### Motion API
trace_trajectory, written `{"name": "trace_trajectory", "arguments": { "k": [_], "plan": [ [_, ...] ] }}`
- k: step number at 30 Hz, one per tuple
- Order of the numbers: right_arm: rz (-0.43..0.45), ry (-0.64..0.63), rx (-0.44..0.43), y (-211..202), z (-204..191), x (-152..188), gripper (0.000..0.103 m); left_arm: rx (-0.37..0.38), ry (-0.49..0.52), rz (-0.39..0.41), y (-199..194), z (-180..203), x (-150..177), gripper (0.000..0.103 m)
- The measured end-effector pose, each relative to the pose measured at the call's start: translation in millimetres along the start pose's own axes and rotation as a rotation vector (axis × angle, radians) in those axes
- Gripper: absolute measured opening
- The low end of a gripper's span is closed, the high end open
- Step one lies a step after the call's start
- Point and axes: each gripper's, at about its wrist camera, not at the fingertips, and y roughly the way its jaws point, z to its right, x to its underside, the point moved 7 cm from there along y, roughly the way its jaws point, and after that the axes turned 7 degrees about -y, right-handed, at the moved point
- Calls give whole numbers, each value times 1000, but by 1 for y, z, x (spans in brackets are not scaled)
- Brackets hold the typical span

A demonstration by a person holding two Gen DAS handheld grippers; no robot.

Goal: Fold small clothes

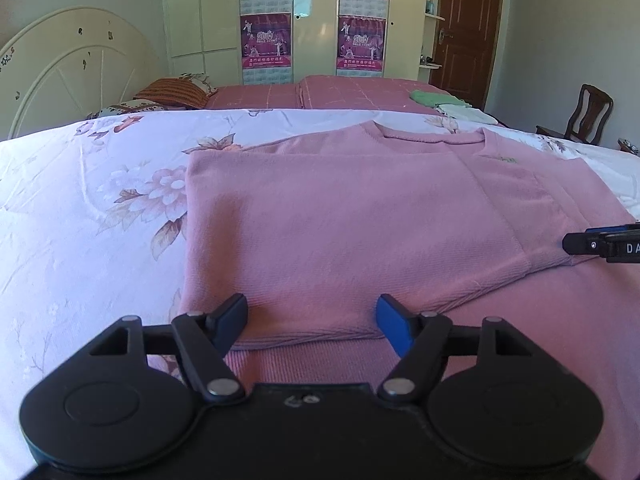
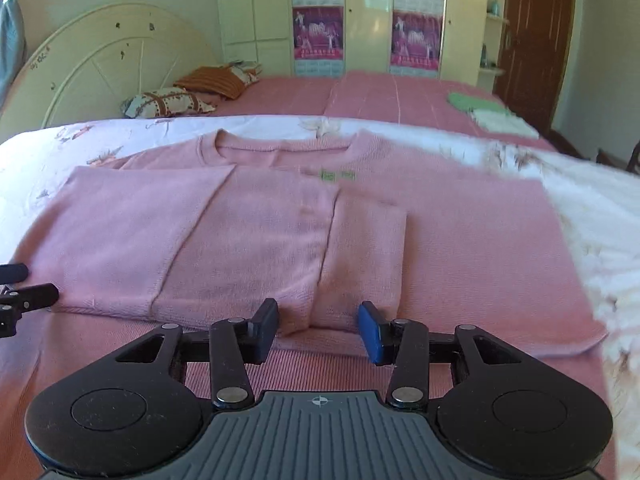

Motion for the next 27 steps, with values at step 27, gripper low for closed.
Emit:
{"name": "trace_trajectory", "arguments": {
  "k": [27],
  "plan": [
    [72,-23,-32,61,16,-66,43,17,0,55,76,-45,-92,72]
  ]
}}
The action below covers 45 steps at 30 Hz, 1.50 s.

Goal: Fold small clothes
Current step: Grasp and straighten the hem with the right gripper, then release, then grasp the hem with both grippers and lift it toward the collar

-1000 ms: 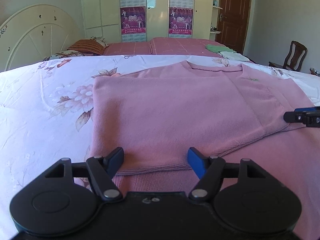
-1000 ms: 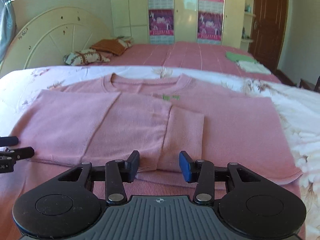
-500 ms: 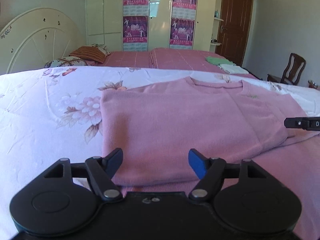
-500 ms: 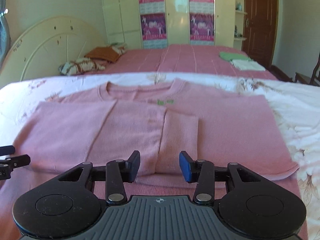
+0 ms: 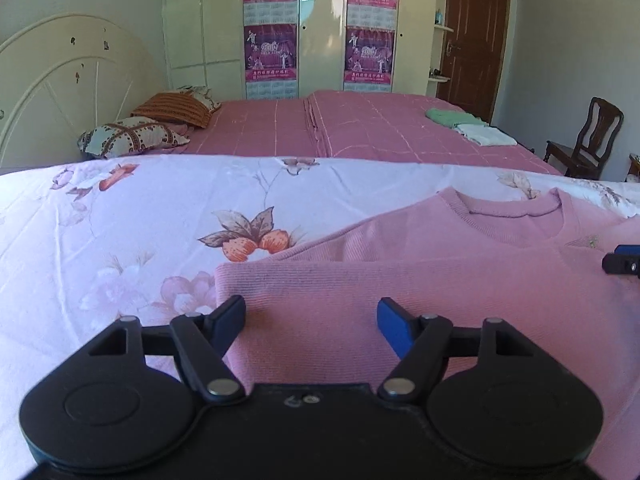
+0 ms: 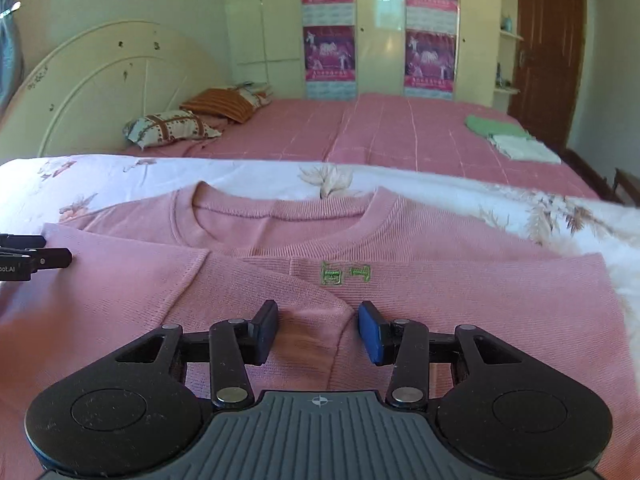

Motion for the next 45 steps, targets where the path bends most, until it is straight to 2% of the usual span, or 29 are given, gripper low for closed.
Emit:
{"name": "trace_trajectory", "arguments": {
  "k": [2,3,6,8,9,11,13,15,17,20,21,22,23,24,25,29,32,36,38,39,40,43,45],
  "plan": [
    [85,36,25,-17,21,-5,43,33,5,24,-8,3,0,72],
    [106,57,73,-20,39,-6,43,26,13,23,-6,4,1,72],
    [56,153,224,-12,105,-3,43,-8,27,-19,11,2,7,73],
    [-32,222,311,2,152,5,43,-13,36,3,13,2,9,75],
    [-77,248,301,8,167,11,43,-17,39,4,13,3,9,75],
    [-62,264,238,0,181,12,43,-36,35,0,8,4,8,73],
    [-68,267,249,-16,182,11,43,-28,36,12,-11,9,8,73],
    [-4,273,224,-49,177,12,43,1,24,48,-40,15,15,73],
    [33,244,226,-90,170,25,43,32,15,64,-66,22,29,73],
    [19,209,216,-130,156,58,43,40,6,34,-86,30,57,73],
    [0,198,210,-135,152,71,38,37,5,1,-85,32,67,73],
    [-33,184,203,-134,149,83,20,32,5,-41,-80,33,76,73],
    [-71,181,202,-129,146,93,18,27,24,-49,-77,36,83,74],
    [-91,185,204,-124,145,101,18,12,51,-26,-78,38,84,74],
    [-65,190,207,-123,144,103,18,4,48,-27,-77,38,84,74],
    [-90,202,224,-126,142,99,18,-47,21,-53,-86,40,80,73],
    [-64,232,195,-151,138,96,19,-58,14,-33,-116,44,84,74],
    [-67,219,129,-194,118,113,19,-83,5,-51,-167,43,114,76],
    [-64,217,109,-219,109,127,29,-97,3,-65,-192,41,133,78],
    [-65,215,116,-232,105,135,52,-98,-5,-77,-206,40,144,78],
    [-58,216,130,-246,103,143,69,-96,-17,-85,-219,38,155,78],
    [-42,265,81,-290,94,170,69,-57,-92,-111,-258,32,186,76],
    [-47,320,48,-312,90,189,69,-32,-185,-134,-280,25,208,72]
  ]
}}
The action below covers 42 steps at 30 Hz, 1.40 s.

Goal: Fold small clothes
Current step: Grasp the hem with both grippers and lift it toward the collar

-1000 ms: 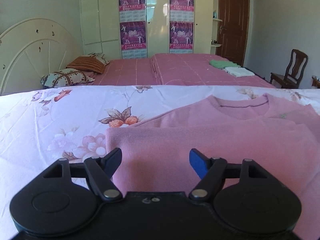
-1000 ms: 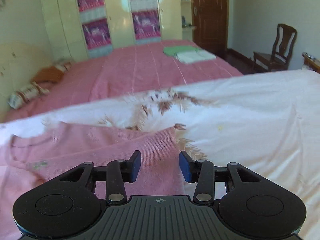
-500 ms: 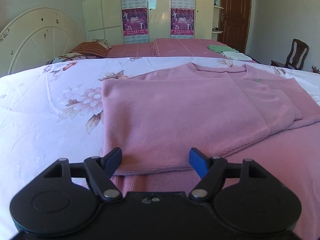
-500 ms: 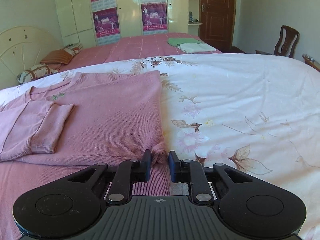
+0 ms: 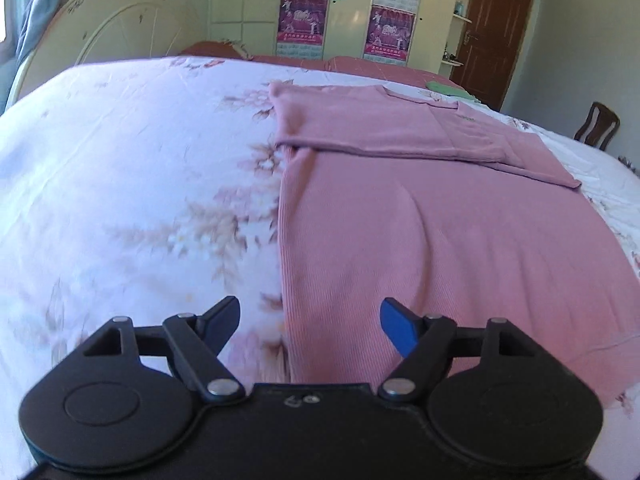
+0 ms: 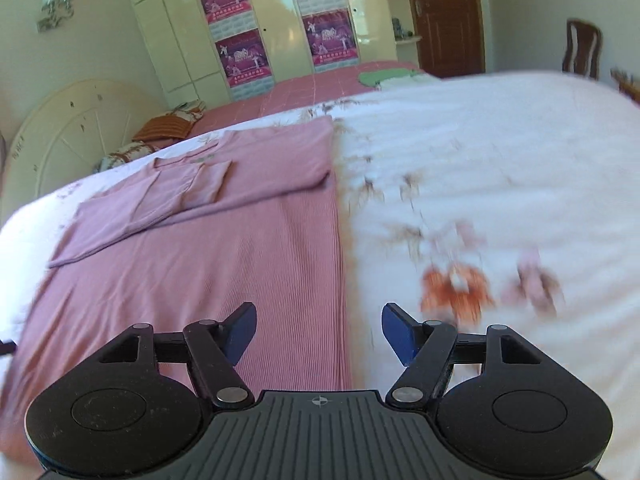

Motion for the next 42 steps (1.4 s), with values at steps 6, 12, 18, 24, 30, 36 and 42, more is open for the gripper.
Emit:
{"name": "trace_trajectory", "arguments": {
  "k": [6,12,18,24,30,36,42],
  "plan": [
    [-52,177,-100,-50,8,62,68,186,-248,-87,-33,-19,51,50],
    [-74,335,-200,-69,21,92,68,288,-333,-120,-33,-16,66,51],
    [-92,405,-293,-58,25,84,68,377,-393,-139,-8,-12,51,51],
    [-124,411,-363,-37,14,78,45,474,-465,-152,9,-11,44,51],
    [-135,432,-395,-29,16,83,19,486,-384,-176,1,-2,53,47],
    [-89,402,-390,-40,16,80,9,446,-392,-84,-10,-4,48,4],
    [107,342,-501,-92,10,41,8,497,-426,73,-42,-13,38,4]
  ]
}}
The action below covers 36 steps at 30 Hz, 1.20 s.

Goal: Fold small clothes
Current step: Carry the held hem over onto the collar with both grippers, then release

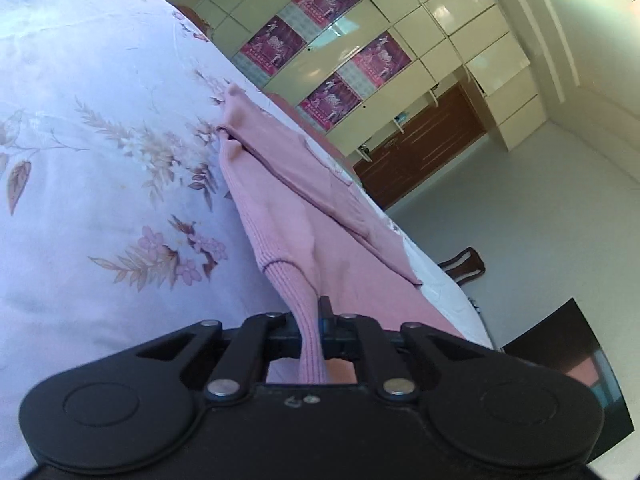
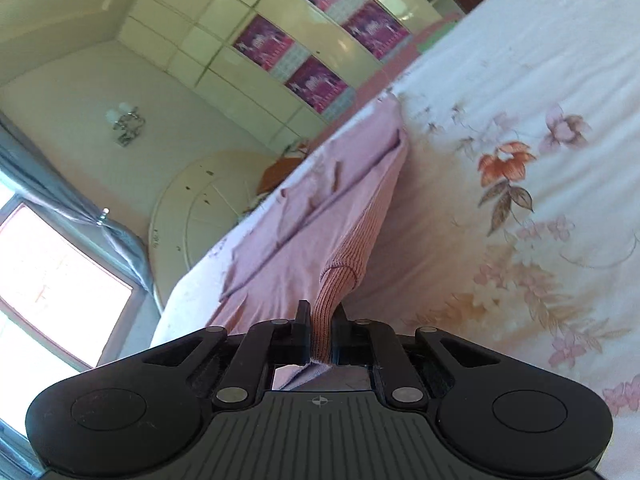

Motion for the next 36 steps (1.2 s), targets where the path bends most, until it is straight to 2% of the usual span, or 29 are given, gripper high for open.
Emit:
{"name": "trace_trajectory", "arguments": {
  "k": [2,4,6,10,13,14,15,16,18,19,21,23,24,25,27,30,32,33,36],
  "plan": [
    [1,3,7,-1,6,2,8,-72,-10,-48,11,-14,9,4],
    [-63,9,81,13,26,17,8,-162,-10,-117,25,-28,24,4],
    [-176,23,192,30,47,39,8,-144,-44,-95,24,-30,26,4],
    [-134,76,172,25,51,46,8,-138,-81,-92,24,-34,24,5],
    [-159,74,176,27,54,45,8,-126,-109,-96,24,-37,23,8],
    [-156,86,177,26,55,44,9,-120,-121,-94,23,-37,22,10],
    [-150,98,181,26,56,41,9,-112,-124,-90,22,-36,22,17],
    [-145,106,188,26,58,40,15,-107,-117,-90,23,-34,22,22],
    [-147,128,178,32,55,32,19,-114,-94,-90,26,-28,22,28],
    [-148,139,177,34,55,31,19,-114,-90,-86,27,-26,21,34],
    [-145,160,171,38,57,29,19,-114,-89,-72,29,-22,19,38],
    [-146,138,181,43,55,27,18,-162,-45,-72,32,-20,19,18],
    [-148,111,197,44,53,26,6,-182,-26,-80,34,-19,19,5],
    [-153,91,207,45,51,27,6,-162,-24,-64,31,-16,18,5],
    [-105,84,174,35,45,22,6,-109,-3,-31,23,-4,14,5],
    [-33,81,111,16,39,15,6,-144,15,-59,26,-8,17,5],
    [-89,65,168,22,52,23,6,-196,0,-106,37,-21,26,5],
    [-134,73,197,28,59,30,6,-174,-26,-83,36,-24,26,5],
    [-115,119,192,31,60,29,6,-171,-54,-70,33,-24,25,5]
  ]
}}
